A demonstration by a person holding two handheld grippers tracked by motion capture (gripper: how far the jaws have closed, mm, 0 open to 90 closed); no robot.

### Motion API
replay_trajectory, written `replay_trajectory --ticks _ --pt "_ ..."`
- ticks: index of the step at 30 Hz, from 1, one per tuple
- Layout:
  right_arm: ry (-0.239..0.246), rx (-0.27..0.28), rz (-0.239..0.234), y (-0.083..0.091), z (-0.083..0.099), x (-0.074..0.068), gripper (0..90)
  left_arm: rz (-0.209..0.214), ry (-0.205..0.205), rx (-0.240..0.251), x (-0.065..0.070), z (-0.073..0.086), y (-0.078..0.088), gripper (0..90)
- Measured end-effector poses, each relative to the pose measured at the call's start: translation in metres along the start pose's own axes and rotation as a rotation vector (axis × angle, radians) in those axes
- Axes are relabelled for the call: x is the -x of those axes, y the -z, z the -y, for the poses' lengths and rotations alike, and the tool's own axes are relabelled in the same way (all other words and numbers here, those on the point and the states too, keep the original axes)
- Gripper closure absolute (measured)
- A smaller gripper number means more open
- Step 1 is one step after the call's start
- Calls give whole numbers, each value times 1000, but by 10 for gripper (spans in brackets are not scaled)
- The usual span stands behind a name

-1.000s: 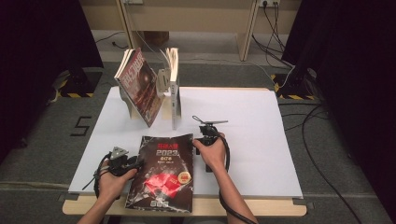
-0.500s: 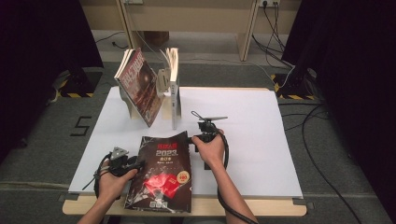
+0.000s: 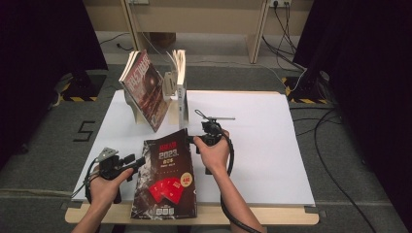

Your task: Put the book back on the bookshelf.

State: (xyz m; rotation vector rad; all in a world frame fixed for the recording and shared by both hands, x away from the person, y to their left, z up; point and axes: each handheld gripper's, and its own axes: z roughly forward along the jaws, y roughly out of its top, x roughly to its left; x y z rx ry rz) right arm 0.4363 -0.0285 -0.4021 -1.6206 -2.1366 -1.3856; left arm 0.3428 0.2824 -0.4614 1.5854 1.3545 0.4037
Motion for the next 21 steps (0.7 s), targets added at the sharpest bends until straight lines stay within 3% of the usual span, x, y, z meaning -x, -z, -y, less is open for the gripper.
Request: replay_trajectory --ticks 10,21 --pt "81 85 -41 9 -13 -42 875 41 -9 33 13 -15 14 424" --pt "119 126 -41 11 -21 -54 875 47 -40 24 19 -26 16 410"
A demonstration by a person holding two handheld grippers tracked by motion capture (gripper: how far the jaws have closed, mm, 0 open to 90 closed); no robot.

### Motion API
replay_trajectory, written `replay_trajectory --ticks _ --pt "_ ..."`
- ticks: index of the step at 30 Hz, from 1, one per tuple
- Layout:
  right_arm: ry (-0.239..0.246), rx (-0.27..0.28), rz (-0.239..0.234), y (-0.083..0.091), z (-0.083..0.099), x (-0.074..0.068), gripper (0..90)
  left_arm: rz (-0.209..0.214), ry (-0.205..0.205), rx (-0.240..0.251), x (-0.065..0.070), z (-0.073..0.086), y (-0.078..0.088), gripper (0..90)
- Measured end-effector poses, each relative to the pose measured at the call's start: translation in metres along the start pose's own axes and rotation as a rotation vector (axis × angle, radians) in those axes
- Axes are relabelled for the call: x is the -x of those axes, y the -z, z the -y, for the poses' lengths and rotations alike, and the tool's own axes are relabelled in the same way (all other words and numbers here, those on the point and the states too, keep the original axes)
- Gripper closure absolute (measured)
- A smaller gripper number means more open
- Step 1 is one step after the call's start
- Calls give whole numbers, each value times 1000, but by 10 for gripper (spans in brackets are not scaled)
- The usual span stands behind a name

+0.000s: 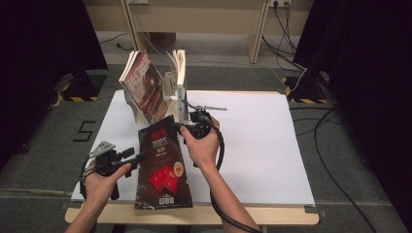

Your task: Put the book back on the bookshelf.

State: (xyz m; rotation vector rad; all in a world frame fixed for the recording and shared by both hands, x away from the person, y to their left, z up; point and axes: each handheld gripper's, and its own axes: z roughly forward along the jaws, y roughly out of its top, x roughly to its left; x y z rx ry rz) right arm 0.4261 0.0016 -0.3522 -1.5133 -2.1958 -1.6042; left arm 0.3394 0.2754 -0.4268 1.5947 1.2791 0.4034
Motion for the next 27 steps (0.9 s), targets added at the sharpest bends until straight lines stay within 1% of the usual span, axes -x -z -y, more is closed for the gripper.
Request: replay_trajectory --ticks 5,7,9,12,13,14,15,16,17,18,20,21,23,24,25,27 --pt "11 21 6 0 -5 -5 875 8 1 -4 2 -1 -3 410" --pt "19 32 6 1 -7 -6 875 27 22 2 4 -3 -3 413" --pt "24 40 2 1 -9 -9 875 31 22 8 5 -4 -3 405" --pt "31 47 -2 2 -11 -12 875 25 20 11 5 -5 -3 390" --pt "36 52 -5 2 -12 -15 875 24 7 13 5 -6 -3 401" --pt "36 52 -5 2 -12 -15 875 24 7 13 5 -6 -3 435" --pt "45 57 -3 2 -13 -16 875 18 2 11 5 -6 -2 435" --pt "46 58 -6 2 -14 -17 875 -2 -13 9 6 -5 -2 462" --pt "43 60 -8 2 -14 -18 875 -36 -30 -2 6 -5 -2 475" --pt "48 60 -7 2 -15 -19 875 -49 -50 -10 6 -5 -1 484" --pt "51 61 -7 1 -16 -19 875 -51 -55 -26 5 -5 -1 504" --pt "50 61 -7 1 -16 -20 875 -50 -55 -27 5 -5 -2 508" --pt "52 64 0 1 -17 -21 875 -31 -41 -27 6 -6 -2 505" --pt "53 67 1 0 -17 -21 875 -31 -41 -27 6 -6 -2 506" --pt "55 68 -1 0 -17 -22 875 -9 -34 -23 7 -7 -2 505" --pt "57 69 0 0 -18 -22 875 5 -44 -13 10 -9 -2 500"
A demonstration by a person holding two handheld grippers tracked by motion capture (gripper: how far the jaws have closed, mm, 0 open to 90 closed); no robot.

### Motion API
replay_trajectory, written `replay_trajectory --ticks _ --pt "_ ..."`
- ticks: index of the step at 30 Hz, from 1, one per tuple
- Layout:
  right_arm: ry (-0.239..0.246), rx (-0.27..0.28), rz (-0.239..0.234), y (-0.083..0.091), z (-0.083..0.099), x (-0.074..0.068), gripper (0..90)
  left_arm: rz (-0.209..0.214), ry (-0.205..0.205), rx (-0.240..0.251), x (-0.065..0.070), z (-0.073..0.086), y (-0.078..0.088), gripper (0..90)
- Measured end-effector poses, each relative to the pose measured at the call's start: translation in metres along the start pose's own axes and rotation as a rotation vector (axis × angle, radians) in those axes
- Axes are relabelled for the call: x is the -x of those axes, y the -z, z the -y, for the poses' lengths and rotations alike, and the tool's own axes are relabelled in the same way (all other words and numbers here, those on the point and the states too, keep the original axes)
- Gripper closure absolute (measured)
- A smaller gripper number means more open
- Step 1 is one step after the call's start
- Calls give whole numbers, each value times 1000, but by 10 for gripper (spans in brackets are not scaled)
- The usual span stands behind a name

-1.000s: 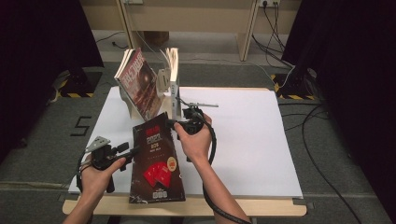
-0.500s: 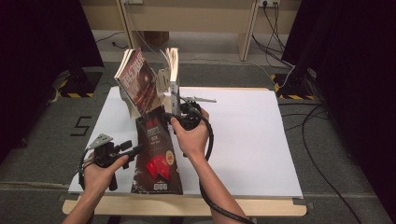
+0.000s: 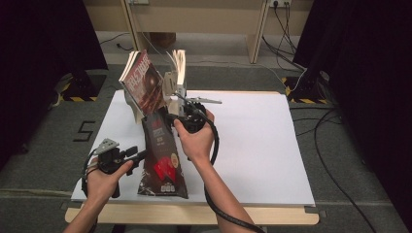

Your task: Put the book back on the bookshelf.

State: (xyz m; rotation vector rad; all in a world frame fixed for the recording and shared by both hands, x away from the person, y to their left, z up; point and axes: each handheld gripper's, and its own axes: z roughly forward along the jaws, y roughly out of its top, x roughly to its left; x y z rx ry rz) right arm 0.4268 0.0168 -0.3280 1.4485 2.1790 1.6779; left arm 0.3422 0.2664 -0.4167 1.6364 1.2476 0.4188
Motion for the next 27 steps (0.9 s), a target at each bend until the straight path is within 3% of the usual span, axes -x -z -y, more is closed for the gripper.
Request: replay_trajectory --ticks 3,8,14,27 --pt "4 14 2 0 -2 -3 875 45 10 27 5 -5 0 470" --pt "24 39 7 -1 -6 -8 875 74 -5 48 17 -15 3 434" --pt "28 50 4 -4 -9 -11 875 82 -34 41 27 -23 0 426" --pt "61 91 -12 -4 -19 -25 875 100 -41 71 35 -32 6 407"
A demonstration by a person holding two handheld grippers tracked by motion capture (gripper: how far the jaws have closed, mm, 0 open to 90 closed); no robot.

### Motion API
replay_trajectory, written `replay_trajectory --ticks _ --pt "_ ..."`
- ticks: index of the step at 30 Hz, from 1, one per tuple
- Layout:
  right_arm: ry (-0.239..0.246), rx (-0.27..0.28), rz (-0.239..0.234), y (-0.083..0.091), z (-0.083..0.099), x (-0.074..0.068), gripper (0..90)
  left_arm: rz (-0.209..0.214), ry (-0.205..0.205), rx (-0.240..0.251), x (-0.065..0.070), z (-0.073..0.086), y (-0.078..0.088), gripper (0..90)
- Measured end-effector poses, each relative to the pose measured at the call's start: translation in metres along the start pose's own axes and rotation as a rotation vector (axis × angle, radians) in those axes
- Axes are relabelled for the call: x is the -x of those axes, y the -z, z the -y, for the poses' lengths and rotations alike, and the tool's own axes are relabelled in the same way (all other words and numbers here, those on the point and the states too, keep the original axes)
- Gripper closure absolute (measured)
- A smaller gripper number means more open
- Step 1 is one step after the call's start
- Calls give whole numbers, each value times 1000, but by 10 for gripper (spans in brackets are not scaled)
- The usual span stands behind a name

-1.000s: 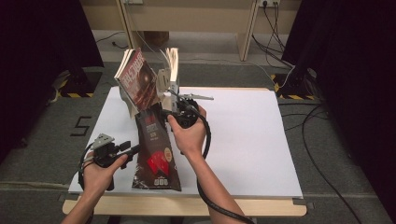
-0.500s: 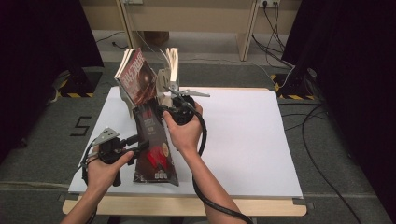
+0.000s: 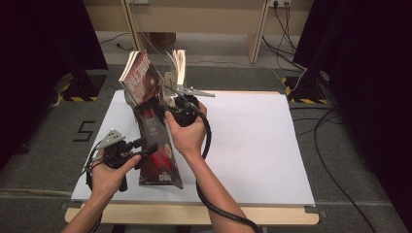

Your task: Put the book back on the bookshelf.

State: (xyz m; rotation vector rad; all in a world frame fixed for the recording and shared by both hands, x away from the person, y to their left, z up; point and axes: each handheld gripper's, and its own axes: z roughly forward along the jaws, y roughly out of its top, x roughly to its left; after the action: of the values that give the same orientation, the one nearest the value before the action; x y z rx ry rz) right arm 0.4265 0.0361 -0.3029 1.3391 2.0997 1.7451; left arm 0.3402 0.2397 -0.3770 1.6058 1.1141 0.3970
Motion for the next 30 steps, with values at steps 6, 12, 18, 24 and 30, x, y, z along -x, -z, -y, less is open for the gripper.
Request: replay_trajectory --ticks 6,12,18,24,30 --pt "14 51 3 -1 -3 -7 875 3 -20 22 8 -8 0 359" --pt "38 85 2 -2 -8 -13 875 17 -33 38 15 -20 0 343" --pt "50 69 11 -4 -10 -16 874 19 -77 25 30 -30 -4 326" --pt "66 37 35 -7 -12 -18 873 -57 -138 -2 42 -37 -16 307" --pt "88 15 53 -7 -15 -20 871 -121 -155 -20 42 -37 -29 294"
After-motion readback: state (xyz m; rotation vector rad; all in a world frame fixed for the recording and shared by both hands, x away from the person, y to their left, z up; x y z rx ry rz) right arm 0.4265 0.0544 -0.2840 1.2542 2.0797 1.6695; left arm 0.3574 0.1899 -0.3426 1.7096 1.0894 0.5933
